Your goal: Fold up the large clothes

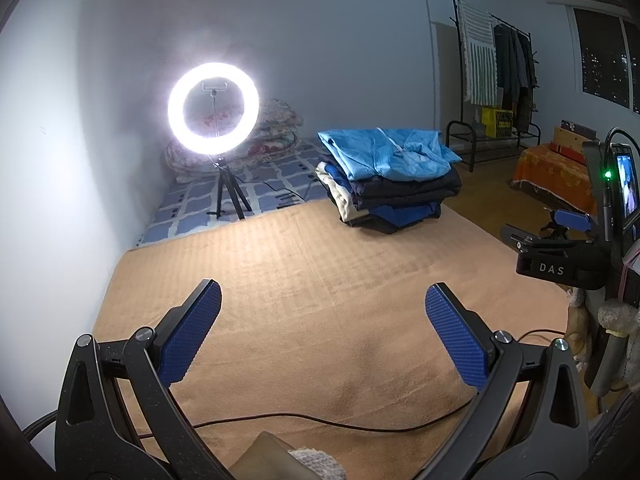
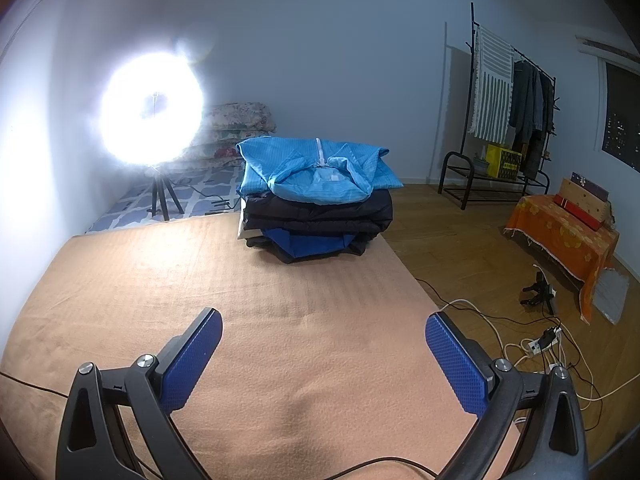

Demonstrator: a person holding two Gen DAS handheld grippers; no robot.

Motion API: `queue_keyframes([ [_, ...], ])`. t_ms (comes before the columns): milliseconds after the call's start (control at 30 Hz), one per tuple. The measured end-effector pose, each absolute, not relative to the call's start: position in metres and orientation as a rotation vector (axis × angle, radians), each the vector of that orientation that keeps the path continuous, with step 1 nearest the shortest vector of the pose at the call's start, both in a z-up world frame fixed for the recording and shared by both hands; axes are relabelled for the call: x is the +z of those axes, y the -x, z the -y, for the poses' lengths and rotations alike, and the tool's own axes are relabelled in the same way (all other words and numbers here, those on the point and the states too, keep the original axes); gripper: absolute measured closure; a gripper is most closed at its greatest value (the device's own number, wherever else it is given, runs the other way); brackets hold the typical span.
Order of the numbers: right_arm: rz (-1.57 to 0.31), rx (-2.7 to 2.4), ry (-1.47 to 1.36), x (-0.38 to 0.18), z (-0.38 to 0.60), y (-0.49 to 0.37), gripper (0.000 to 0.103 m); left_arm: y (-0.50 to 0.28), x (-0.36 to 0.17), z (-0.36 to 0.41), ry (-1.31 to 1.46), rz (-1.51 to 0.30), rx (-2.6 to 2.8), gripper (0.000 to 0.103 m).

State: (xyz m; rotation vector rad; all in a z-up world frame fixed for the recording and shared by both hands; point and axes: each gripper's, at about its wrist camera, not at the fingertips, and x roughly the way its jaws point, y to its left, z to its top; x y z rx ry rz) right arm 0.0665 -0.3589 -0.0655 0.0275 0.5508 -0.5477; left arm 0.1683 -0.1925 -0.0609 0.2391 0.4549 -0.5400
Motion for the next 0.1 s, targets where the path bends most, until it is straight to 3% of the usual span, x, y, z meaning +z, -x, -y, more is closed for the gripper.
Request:
queue_keyframes([
  [100,-0.550,-0.550,-0.027,-0.0654,0.3590,-0.0662,0.000,-0.1674,-0.0590,0.1930,-0.240,-0.446,-0.536,0.000],
])
